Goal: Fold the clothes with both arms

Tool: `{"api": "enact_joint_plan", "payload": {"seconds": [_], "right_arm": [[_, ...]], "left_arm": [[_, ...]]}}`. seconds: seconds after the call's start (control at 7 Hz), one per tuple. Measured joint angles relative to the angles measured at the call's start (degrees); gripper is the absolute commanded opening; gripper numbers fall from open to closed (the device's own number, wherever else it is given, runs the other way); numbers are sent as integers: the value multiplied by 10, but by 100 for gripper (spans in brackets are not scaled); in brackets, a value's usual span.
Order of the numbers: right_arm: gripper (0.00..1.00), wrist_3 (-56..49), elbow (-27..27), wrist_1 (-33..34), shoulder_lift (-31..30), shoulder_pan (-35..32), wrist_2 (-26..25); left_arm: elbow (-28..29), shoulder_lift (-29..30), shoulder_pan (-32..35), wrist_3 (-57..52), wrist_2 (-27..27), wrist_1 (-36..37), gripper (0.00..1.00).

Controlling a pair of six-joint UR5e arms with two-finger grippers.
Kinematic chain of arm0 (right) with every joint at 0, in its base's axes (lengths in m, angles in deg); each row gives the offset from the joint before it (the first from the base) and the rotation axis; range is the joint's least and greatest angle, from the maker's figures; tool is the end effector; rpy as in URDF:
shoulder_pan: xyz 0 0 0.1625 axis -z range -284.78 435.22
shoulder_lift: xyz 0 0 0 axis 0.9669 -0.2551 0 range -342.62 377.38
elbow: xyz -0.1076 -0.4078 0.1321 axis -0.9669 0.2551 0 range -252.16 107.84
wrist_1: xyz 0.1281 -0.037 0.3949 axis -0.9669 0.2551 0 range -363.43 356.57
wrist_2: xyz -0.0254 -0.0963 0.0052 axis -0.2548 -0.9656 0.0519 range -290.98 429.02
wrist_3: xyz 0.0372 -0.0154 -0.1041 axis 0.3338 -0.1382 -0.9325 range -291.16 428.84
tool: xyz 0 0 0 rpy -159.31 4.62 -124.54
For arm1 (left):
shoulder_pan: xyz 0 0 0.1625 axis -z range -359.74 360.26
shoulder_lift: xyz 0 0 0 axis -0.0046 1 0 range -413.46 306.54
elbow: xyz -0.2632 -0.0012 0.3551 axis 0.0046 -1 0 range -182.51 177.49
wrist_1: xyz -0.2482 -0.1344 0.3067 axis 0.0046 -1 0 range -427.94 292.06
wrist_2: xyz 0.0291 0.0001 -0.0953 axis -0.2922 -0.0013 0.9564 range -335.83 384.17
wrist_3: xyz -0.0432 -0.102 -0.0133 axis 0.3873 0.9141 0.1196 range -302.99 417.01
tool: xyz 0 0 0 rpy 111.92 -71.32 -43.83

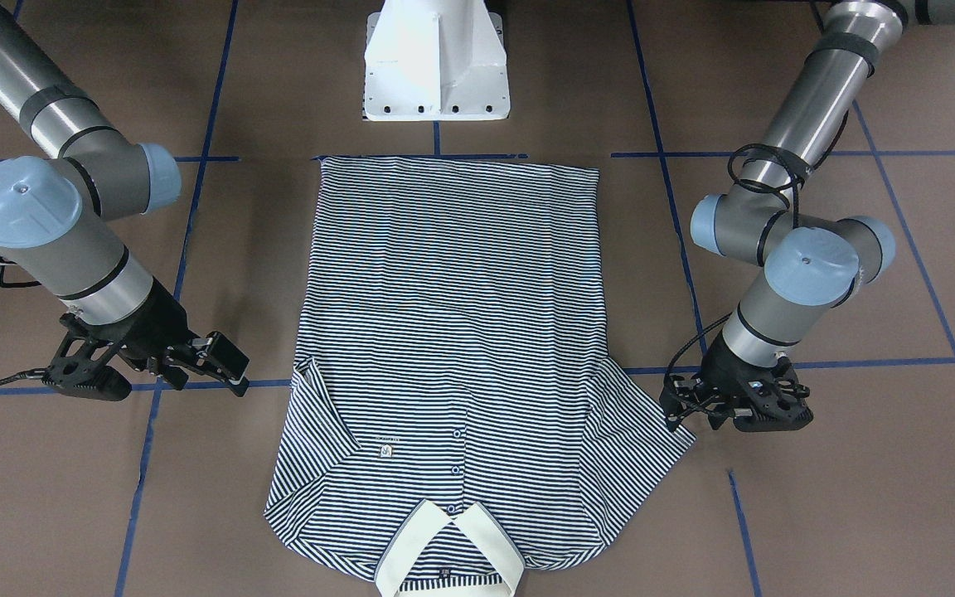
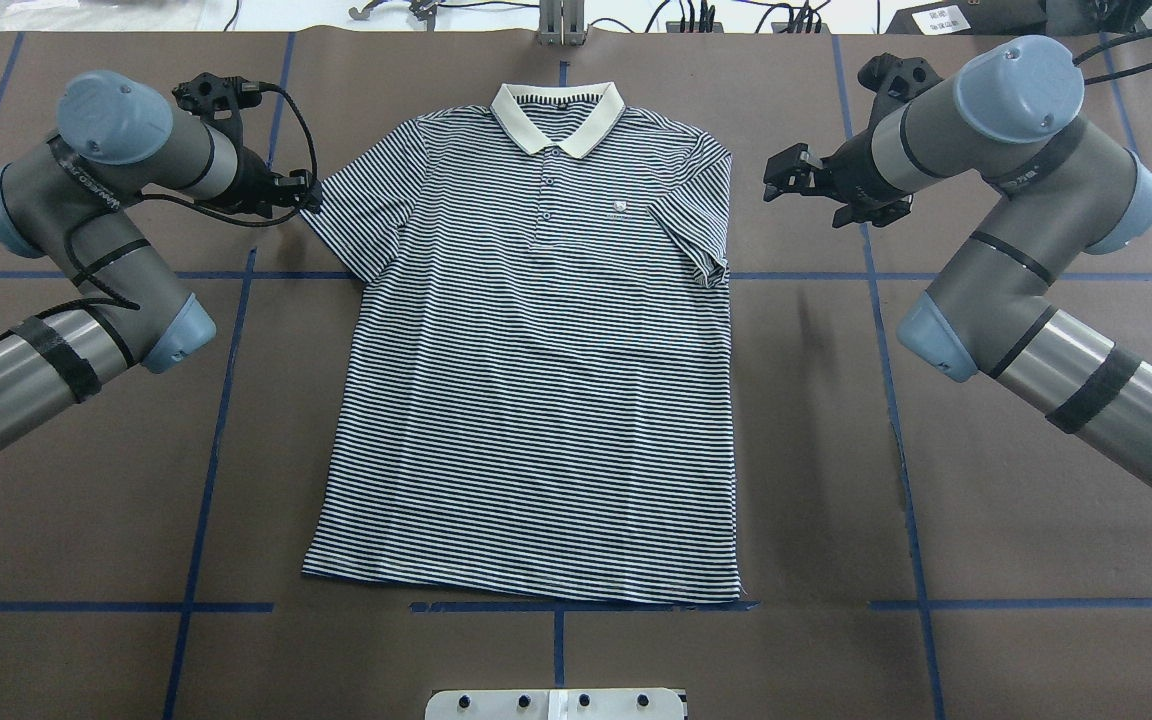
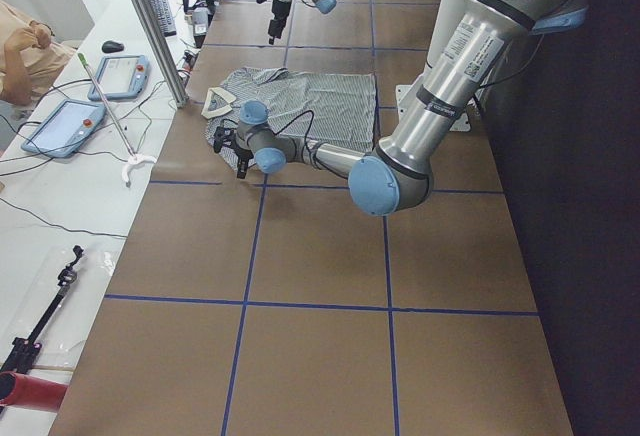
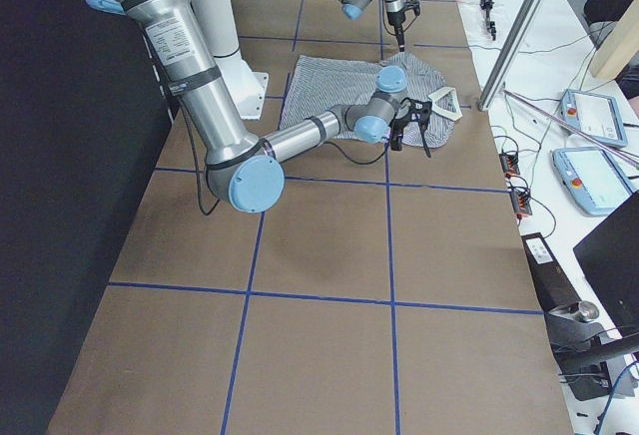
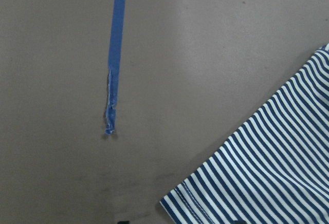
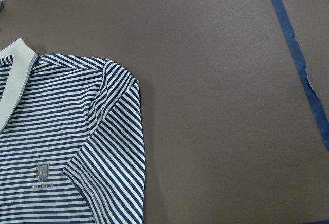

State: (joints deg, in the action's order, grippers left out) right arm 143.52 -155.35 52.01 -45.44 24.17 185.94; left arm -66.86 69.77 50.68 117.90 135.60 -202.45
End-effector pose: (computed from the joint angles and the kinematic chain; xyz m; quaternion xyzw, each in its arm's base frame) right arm -0.3824 -0.6049 0.3939 0.0727 -0.4883 0.1625 0.8543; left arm 0.4237 -0.6576 0.4654 0.1475 0.4385 -0.0830 0.8826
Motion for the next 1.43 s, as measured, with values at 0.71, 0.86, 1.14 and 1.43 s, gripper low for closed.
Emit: {"api": "enact_joint_plan", "payload": {"seconds": [0.71,0.86,1.14,1.43], "right_arm": [[100,-4,1,0,1,0,-1],[100,-4,1,0,1,0,-1],[100,-4,1,0,1,0,-2],[100,-4,1,0,1,0,-3]], "left_arm": [[22,20,-2,-5,-5,-3,45],[23,20,-2,-5,-10,-3,46],[23,19,-1,-6,-23,-3,47],[23,19,-1,-7,-33,-2,46]]}}
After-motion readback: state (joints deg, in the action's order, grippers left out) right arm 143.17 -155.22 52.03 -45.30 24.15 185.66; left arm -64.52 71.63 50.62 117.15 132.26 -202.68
